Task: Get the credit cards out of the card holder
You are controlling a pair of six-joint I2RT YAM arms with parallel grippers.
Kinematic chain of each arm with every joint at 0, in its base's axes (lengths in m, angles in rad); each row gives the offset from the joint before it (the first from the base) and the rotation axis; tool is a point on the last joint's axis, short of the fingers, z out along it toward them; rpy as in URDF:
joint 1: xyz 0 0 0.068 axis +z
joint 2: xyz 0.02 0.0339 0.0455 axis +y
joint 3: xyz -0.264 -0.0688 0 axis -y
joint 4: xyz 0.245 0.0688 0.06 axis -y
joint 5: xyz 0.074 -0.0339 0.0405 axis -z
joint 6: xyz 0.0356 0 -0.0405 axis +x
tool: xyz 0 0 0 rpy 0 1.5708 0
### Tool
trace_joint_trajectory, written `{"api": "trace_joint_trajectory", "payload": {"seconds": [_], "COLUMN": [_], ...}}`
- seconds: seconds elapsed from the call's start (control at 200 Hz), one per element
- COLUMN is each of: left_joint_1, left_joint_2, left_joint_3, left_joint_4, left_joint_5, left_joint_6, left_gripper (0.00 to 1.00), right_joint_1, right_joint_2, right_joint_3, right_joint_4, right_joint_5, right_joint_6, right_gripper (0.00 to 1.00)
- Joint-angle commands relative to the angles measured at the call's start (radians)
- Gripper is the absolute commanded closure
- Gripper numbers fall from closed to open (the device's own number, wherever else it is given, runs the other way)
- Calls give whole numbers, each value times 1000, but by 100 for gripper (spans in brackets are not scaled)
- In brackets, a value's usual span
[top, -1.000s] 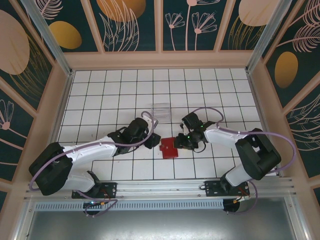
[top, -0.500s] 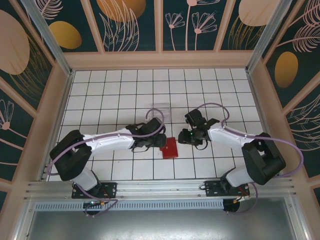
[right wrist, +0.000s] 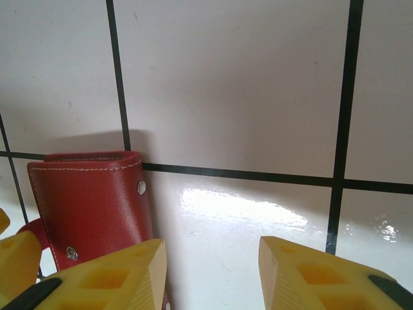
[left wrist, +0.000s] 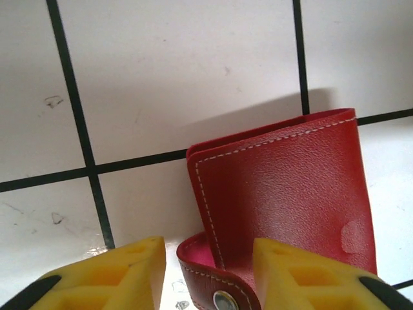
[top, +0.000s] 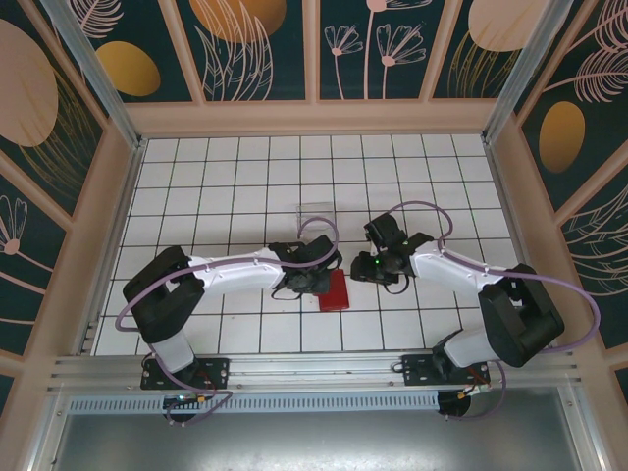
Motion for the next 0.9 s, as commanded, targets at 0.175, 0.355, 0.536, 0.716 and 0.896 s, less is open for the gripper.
{"api": "trace_joint_trajectory", "payload": {"seconds": [0.175,0.355,0.536,0.716,0.896], "left_joint_1": [-3,0,15,32,42], "left_joint_2": [-104,-152,-182,-200,-211], "left_joint_3": [-73,-144,-208,-250,-291], "left_joint_4": [32,109,171,204,233], "left_joint_5": [-38,-32,-3,24,35], "left_joint_6": [-13,-16,-24,-27,-24], "left_gripper": [77,90,92,83,83], "right_joint_1": [14,64,117,158,186], "right_joint_2": [-4,44,96,142,178], "right_joint_3": [39,98,158,207,243], "right_joint_4": [-62,-103,-147,-182,-204], "right_joint_5": [30,47,79,107,121], "right_joint_6": [16,19,32,48,64], "right_gripper": [57,57,54,48,43]}}
